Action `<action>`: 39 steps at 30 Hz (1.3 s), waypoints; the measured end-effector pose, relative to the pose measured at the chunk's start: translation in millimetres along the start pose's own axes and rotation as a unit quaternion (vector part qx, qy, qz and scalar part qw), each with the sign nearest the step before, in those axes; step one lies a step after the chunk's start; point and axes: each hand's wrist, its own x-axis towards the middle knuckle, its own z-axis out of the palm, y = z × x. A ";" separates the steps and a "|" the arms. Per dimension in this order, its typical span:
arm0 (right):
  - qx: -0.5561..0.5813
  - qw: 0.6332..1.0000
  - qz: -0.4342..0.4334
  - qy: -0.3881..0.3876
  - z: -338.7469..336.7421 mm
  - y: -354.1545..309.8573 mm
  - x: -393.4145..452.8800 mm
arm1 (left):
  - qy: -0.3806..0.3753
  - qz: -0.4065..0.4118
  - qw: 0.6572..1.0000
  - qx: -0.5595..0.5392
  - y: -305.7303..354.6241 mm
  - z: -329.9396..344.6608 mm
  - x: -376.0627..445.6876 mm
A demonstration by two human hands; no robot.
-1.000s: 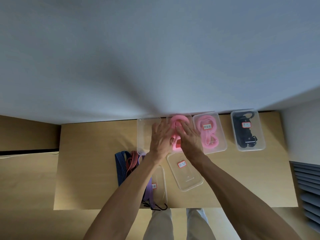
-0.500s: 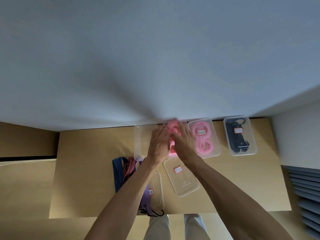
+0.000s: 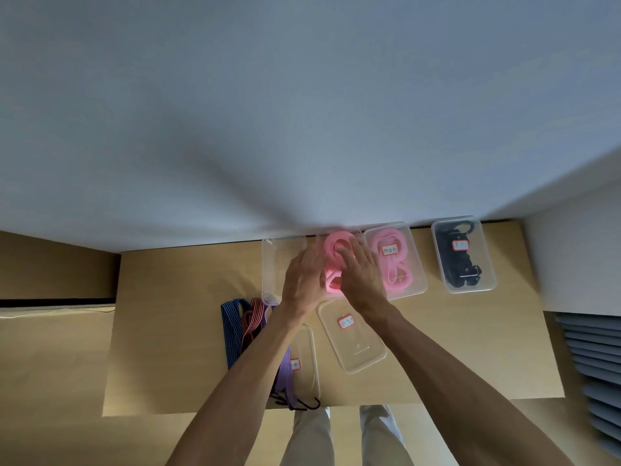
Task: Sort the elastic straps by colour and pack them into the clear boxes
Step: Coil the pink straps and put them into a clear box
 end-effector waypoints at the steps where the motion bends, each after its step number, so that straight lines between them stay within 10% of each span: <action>1: 0.028 0.999 0.003 0.043 -2.0 -1.5 -6.4 | 0.044 -0.011 0.999 -0.009 5.0 -3.8 -6.0; 5: 0.129 0.971 0.137 0.149 -9.8 -6.1 -37.3 | 0.086 -0.086 0.991 -0.057 17.1 -2.4 -37.4; 13: 0.126 0.928 0.338 -0.090 17.5 10.0 -88.3 | -0.168 -0.348 0.917 -0.102 38.5 49.1 -83.0; 21: 0.205 0.881 0.410 -0.117 38.4 25.5 -102.9 | -0.076 -0.515 0.831 -0.197 36.7 56.5 -81.0; 32: 0.272 0.919 0.260 0.122 -8.8 23.8 -95.1 | 0.087 -0.346 0.887 -0.295 61.6 4.2 -50.0; 39: 0.234 0.920 0.289 0.124 -37.9 7.1 -3.7 | 0.145 -0.294 0.912 -0.246 56.1 -14.9 15.9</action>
